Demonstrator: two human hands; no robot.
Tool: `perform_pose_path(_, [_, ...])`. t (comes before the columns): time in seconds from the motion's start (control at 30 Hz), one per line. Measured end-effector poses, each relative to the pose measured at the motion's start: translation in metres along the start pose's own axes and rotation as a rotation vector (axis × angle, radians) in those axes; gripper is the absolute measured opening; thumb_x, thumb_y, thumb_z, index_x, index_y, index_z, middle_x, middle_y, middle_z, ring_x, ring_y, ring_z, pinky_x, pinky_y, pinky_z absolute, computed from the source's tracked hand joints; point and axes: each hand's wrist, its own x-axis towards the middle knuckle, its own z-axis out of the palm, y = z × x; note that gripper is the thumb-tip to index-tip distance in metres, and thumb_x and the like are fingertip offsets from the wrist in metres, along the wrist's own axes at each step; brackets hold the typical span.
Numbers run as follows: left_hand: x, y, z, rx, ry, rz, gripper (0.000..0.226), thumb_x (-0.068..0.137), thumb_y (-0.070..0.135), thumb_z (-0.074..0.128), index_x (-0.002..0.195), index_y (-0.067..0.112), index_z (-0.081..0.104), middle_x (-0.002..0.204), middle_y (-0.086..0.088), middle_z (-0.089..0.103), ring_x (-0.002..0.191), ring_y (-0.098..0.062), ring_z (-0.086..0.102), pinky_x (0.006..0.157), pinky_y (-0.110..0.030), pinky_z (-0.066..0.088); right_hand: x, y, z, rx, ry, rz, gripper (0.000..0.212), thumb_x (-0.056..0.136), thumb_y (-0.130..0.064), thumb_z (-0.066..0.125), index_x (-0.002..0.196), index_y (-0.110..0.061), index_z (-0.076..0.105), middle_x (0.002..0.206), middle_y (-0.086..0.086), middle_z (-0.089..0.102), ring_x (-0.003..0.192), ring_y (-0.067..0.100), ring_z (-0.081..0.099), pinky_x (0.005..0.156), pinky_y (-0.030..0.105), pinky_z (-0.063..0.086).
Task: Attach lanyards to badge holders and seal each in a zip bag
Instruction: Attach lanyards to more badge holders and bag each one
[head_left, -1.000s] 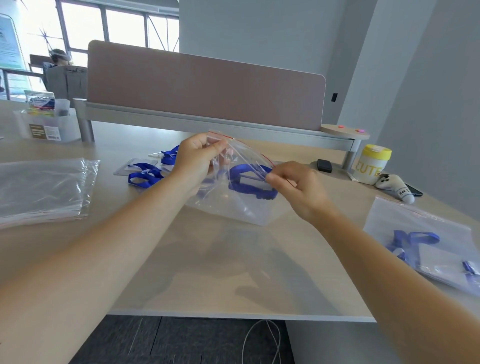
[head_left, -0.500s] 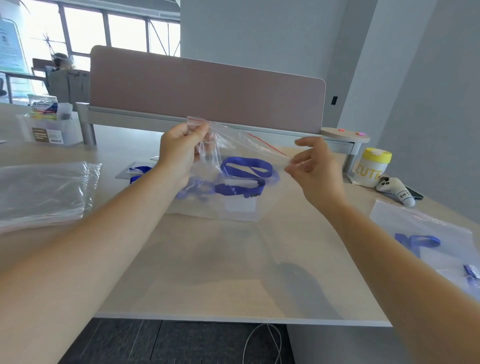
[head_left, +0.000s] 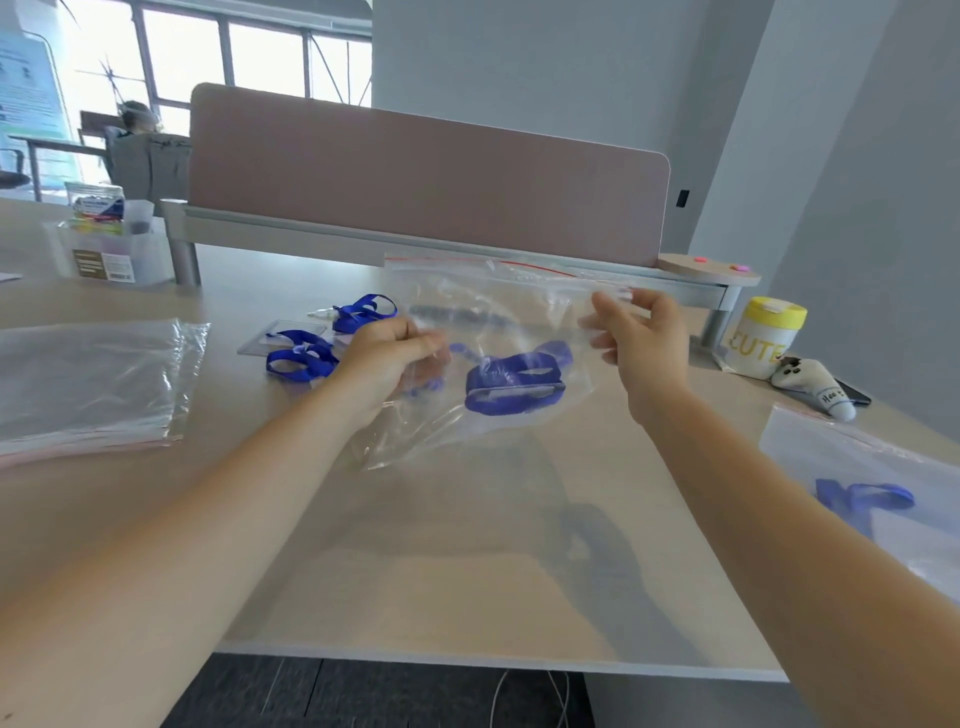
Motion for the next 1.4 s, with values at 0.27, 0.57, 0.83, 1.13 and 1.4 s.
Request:
perform_pose_path(0.27, [0.009, -0.002, 0.008, -0.029, 0.149, -0.019, 0.020, 0.086, 0.019, 0.058, 0.067, 0.014, 0.055, 0.045, 0.008, 0.063, 0.044, -0.005, 0.058, 0.040, -0.012, 0.042, -0.018, 0.047, -0.005, -0.072, -0.379, 0.149, 0.021, 0.062, -0.026, 0.063, 0.080, -0.016, 0.062, 0.083, -0.007, 0.060, 0.076, -0.002, 0.054, 0.059, 0.000, 0.041])
perform_pose_path(0.57, [0.004, 0.012, 0.010, 0.044, 0.202, -0.034, 0.029, 0.092, 0.034, 0.048, 0.068, 0.017, 0.046, 0.066, 0.001, 0.051, 0.043, -0.007, 0.057, 0.045, -0.021, 0.044, -0.013, 0.045, -0.002, -0.050, -0.241, 0.034, 0.027, 0.087, -0.005, 0.053, 0.061, -0.013, 0.060, 0.043, -0.016, 0.061, 0.046, -0.007, 0.056, 0.054, 0.004, 0.044])
perform_pose_path(0.83, [-0.008, 0.048, 0.011, 0.131, -0.063, -0.038, 0.014, 0.091, 0.008, 0.048, 0.097, 0.018, 0.040, 0.085, -0.001, 0.051, 0.069, -0.015, 0.058, 0.060, -0.026, 0.050, -0.009, 0.000, -0.014, -0.058, -0.137, -0.036, 0.024, 0.088, -0.008, 0.051, 0.065, -0.009, 0.056, 0.048, -0.002, 0.057, 0.034, 0.001, 0.051, 0.042, 0.011, 0.045])
perform_pose_path(1.13, [-0.024, 0.071, 0.048, 0.116, -0.078, 0.183, 0.030, 0.089, -0.002, 0.050, 0.105, 0.022, 0.042, 0.097, -0.013, 0.055, 0.054, -0.011, 0.061, 0.043, -0.014, 0.049, -0.015, -0.033, -0.065, -0.079, 0.040, -0.131, 0.009, 0.089, -0.006, 0.051, 0.089, -0.014, 0.055, 0.040, -0.011, 0.059, 0.033, 0.001, 0.047, 0.041, 0.014, 0.042])
perform_pose_path(1.4, [-0.037, 0.091, 0.112, -0.015, -0.097, 0.340, 0.051, 0.086, -0.009, 0.050, 0.126, 0.019, 0.036, 0.075, 0.000, 0.057, 0.037, -0.002, 0.058, 0.043, -0.014, 0.048, -0.032, -0.063, -0.132, -0.177, 0.264, -0.257, 0.044, 0.085, -0.002, 0.054, 0.121, -0.023, 0.041, 0.065, -0.001, 0.057, 0.034, 0.001, 0.047, 0.040, 0.012, 0.040])
